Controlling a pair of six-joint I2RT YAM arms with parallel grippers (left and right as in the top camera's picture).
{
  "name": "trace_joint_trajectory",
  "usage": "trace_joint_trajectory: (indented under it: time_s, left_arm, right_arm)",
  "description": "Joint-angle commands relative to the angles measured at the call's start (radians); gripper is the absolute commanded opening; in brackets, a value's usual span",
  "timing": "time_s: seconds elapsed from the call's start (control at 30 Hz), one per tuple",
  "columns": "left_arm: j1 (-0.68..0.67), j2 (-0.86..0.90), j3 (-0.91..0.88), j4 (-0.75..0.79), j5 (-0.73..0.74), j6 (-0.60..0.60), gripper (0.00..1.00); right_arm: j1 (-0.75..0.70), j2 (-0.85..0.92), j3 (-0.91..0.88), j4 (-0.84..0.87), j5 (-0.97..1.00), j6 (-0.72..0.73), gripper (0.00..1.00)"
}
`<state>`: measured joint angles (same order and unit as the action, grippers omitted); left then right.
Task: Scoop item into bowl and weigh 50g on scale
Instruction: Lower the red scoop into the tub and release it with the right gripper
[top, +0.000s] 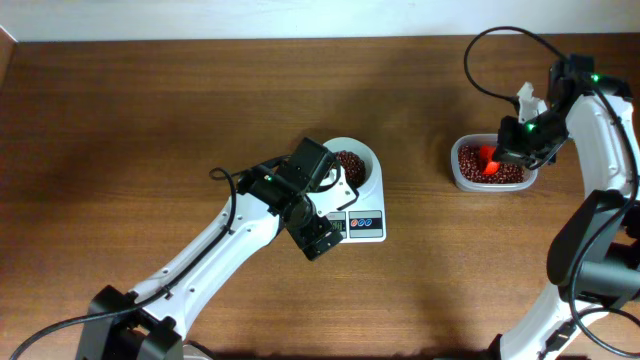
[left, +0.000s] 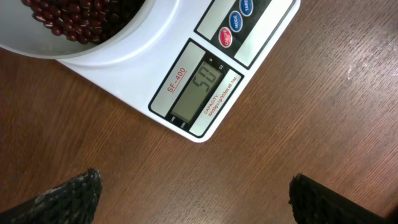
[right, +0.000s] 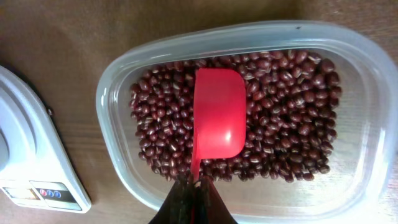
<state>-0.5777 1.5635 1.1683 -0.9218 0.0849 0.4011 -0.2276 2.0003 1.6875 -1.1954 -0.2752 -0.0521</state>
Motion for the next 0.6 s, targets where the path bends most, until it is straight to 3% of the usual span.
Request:
trace_joint_trajectory:
  time_s: [0.0, 0.07, 0.13, 0.23, 0.4, 0.43, 0.57]
  left_arm:
    - [-0.002, -0.006, -0.007, 0.001, -0.003, 0.013, 0.99]
    - [-0.002, -0.006, -0.007, 0.001, -0.003, 0.013, 0.99]
    - [-0.002, -0.006, -0.007, 0.001, -0.003, 0.013, 0.99]
    - [-0.002, -0.006, -0.007, 0.001, -0.003, 0.013, 0.99]
    - [-0.002, -0.006, -0.007, 0.001, -0.004, 0.013, 0.99]
    - [-0.002, -0.006, -0.007, 0.001, -0.003, 0.013, 0.99]
    - [-0.002, -0.006, -0.007, 0.001, -0.003, 0.013, 0.99]
  right_arm:
    - [-0.001, 0.002, -0.032, 0.034, 0.008, 0.005, 0.04]
    - [-0.017, 0.002, -0.019, 0.053, 0.010, 0.005, 0.04]
    - [-0.032, 0.002, -0.008, 0.060, 0.011, 0.005, 0.34]
    - [-0.051, 0.002, 0.012, 0.055, 0.022, 0.005, 0.56]
    - [-0.055, 0.002, 0.117, 0.043, 0.172, 0.008, 0.73]
    - [-0.055, 0.002, 0.129, 0.045, 0.248, 0.009, 0.82]
    - [-0.055, 0.002, 0.130, -0.014, 0.243, 0.008, 0.97]
